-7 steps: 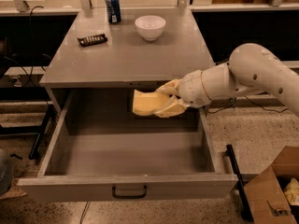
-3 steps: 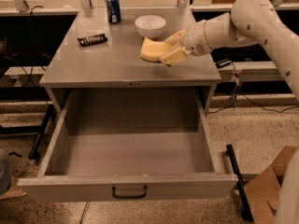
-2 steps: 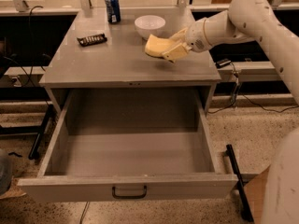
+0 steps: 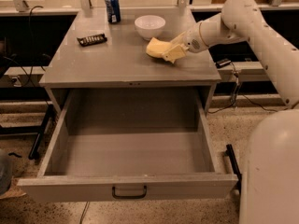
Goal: Pick sponge from top drawer and place on counter
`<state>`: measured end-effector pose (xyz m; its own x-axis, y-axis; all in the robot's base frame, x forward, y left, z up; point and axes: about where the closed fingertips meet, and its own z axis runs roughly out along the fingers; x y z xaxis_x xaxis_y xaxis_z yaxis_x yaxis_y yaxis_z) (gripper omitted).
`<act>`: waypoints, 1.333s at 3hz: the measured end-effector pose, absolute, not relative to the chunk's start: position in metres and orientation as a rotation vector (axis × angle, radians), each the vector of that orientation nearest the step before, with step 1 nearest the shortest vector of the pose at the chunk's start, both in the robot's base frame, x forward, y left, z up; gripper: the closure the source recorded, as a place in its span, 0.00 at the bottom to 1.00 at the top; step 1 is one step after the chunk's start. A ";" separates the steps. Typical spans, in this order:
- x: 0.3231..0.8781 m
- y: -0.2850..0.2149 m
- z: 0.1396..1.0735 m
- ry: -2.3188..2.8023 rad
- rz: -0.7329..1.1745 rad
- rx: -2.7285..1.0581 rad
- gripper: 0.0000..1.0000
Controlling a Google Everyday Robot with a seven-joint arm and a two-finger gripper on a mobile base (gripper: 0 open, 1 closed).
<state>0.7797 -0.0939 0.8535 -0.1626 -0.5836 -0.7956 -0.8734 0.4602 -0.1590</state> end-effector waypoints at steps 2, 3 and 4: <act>0.789 -0.094 0.841 1.914 0.471 -1.218 0.13; 0.789 -0.096 0.843 1.912 0.488 -1.210 0.00; 0.781 -0.113 0.862 1.892 0.465 -1.179 0.00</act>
Offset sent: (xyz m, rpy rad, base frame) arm 0.0143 -0.0080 -0.0096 0.0034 0.0811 -0.0148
